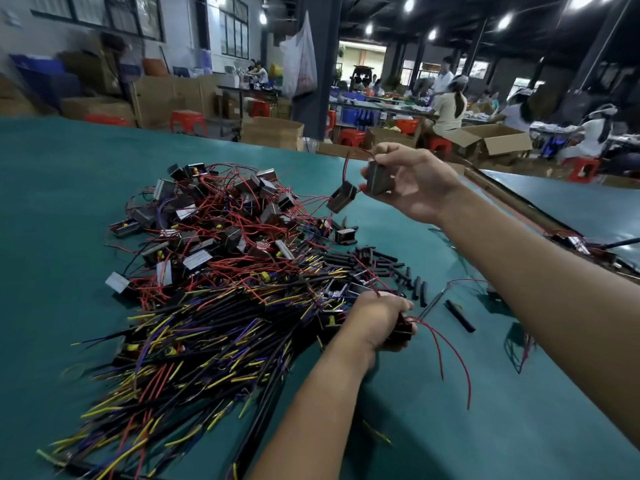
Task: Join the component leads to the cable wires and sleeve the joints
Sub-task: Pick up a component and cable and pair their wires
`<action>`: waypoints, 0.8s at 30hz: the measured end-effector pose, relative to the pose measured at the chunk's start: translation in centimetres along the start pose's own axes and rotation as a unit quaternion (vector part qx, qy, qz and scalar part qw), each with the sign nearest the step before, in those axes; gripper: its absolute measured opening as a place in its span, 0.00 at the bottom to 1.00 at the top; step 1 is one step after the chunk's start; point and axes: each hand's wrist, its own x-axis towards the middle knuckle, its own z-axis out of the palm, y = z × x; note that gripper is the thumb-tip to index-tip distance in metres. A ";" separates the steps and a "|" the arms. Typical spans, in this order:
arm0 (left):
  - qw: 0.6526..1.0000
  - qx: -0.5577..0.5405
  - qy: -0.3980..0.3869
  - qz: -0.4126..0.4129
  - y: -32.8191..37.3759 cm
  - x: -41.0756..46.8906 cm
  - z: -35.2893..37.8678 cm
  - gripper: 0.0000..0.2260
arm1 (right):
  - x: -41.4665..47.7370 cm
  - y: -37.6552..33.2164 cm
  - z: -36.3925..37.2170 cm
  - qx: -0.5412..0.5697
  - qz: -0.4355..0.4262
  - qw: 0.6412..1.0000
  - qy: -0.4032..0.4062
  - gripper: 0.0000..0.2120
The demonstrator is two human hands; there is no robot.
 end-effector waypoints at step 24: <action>0.992 -0.042 0.041 0.114 1.3 -0.5 -0.4 0.10 | -12.6 6.4 -5.8 -0.491 -0.057 0.866 0.077 0.37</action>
